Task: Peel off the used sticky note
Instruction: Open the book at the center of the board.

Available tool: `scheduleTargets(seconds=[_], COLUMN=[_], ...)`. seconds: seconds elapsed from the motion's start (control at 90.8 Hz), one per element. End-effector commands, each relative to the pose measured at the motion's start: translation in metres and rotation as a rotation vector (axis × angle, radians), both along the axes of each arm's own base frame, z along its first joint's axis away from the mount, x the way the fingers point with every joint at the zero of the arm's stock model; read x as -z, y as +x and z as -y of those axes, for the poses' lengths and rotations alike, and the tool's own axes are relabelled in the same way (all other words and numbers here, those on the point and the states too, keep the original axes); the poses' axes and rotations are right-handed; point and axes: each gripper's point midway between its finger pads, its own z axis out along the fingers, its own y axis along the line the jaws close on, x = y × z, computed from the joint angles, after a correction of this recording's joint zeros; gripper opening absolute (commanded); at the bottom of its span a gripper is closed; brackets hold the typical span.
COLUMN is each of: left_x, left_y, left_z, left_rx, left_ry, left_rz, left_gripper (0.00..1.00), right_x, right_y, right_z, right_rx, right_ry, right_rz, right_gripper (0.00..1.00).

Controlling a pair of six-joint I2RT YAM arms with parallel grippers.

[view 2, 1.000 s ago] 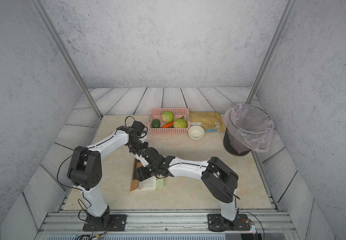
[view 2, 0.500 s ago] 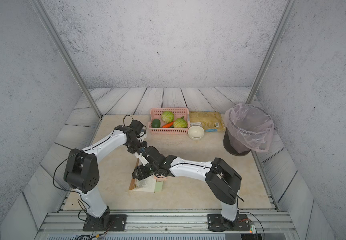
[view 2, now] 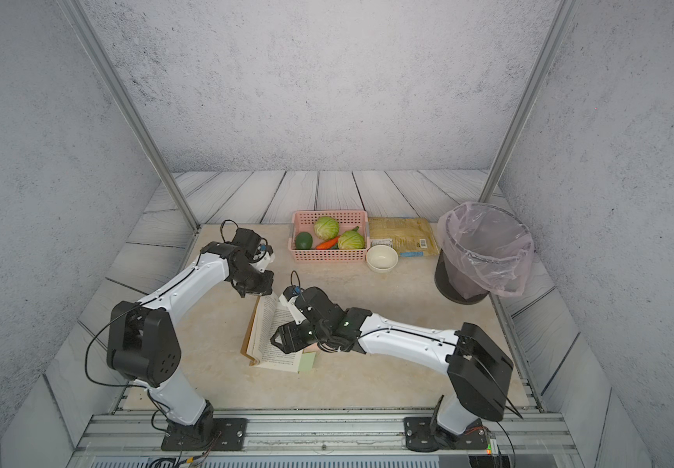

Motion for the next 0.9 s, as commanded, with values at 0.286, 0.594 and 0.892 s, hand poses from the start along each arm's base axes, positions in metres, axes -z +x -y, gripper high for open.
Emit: scheduleTargets(seconds=[0.286,0.594,0.892], left_x=[0.008,0.015,0.015], left_y=[-0.015,-0.024,-0.025], left_z=[-0.035,-0.027,-0.029], left_rx=[-0.078,0.000,0.008], left_ry=[-0.188,-0.222,-0.264], left_rz=[-0.057,-0.109,-0.111], left_gripper=[0.00,0.00,0.00], right_x=[0.059,0.079,0.105], right_y=[0.006,0.016,0.024], right_z=[0.090,0.088,0.066], right_rx=[0.241,0.241,0.229], right_ry=[-0.167,-0.162,-0.147], right_rz=[-0.245,-0.314,-0.408], right_gripper=[0.64,0.63,0.60])
